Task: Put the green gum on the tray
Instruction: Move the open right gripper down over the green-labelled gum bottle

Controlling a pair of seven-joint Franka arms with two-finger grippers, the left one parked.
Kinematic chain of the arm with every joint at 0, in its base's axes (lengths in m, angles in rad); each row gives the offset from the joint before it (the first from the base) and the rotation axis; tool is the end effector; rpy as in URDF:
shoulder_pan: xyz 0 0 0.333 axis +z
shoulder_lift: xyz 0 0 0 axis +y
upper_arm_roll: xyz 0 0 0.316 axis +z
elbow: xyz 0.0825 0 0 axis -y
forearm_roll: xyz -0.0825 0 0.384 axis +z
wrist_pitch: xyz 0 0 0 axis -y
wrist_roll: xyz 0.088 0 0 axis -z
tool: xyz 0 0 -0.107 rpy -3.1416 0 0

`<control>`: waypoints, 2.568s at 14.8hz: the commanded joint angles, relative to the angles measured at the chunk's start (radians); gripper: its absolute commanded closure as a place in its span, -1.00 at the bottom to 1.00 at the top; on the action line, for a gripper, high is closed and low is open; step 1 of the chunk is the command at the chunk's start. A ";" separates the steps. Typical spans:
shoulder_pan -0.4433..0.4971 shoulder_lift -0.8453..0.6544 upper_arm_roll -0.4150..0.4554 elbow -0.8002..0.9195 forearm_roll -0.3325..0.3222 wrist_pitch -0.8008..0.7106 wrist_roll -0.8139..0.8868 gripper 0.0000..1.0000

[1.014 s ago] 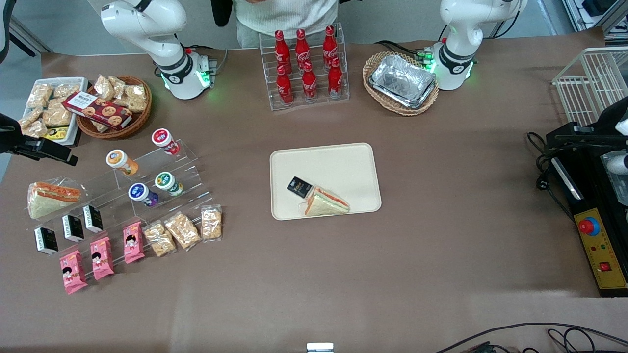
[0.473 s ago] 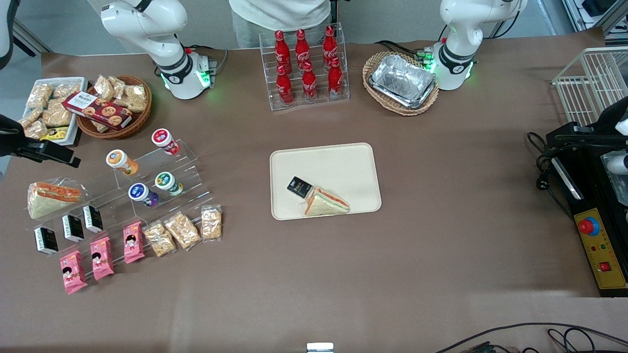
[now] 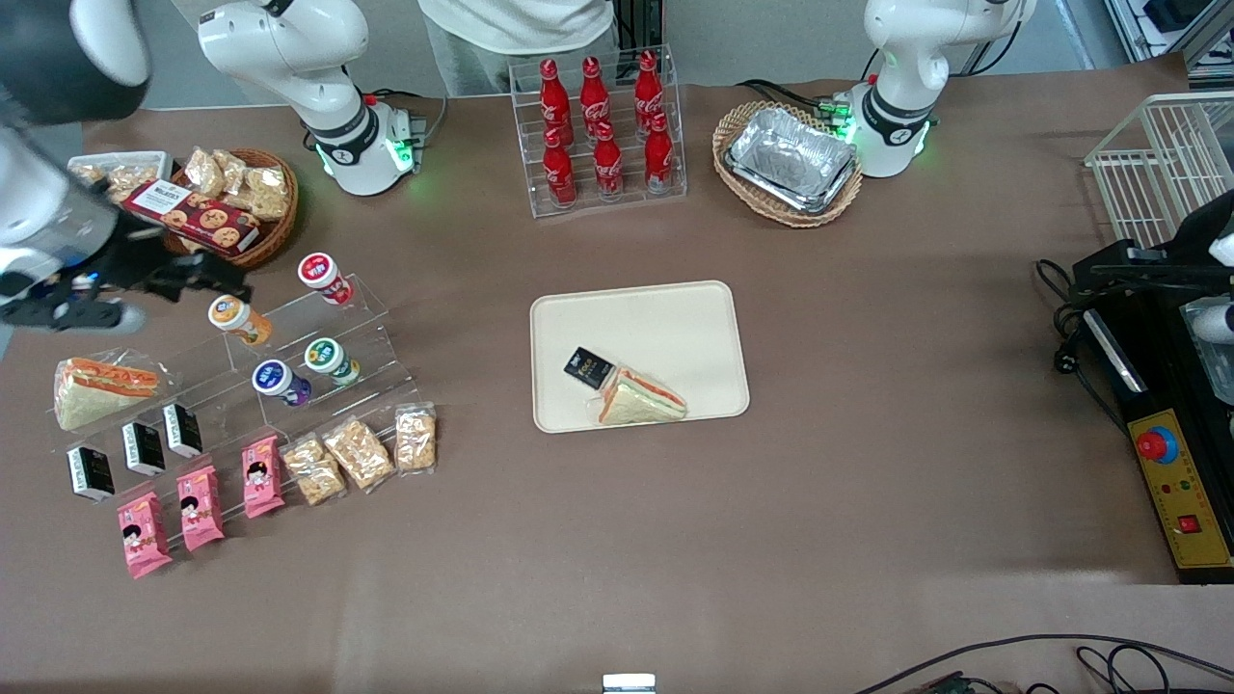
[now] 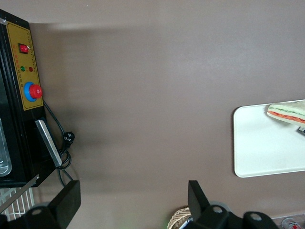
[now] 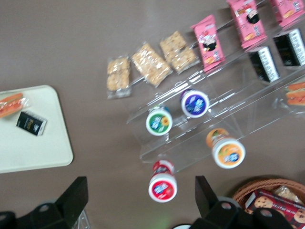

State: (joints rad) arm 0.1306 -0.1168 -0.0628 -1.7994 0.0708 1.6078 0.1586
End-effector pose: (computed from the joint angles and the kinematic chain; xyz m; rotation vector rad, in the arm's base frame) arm 0.5142 0.0407 0.5825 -3.0665 0.1463 0.1281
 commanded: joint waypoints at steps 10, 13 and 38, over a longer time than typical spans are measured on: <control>0.024 -0.130 0.026 -0.437 -0.035 0.367 -0.013 -1.00; 0.030 -0.135 0.026 -0.558 -0.059 0.504 -0.013 -1.00; 0.018 0.082 0.024 -0.670 -0.062 0.874 -0.016 -0.94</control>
State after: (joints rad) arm 0.1543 -0.0406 -0.0364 -2.4622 0.0207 2.4550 0.1525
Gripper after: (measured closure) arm 0.004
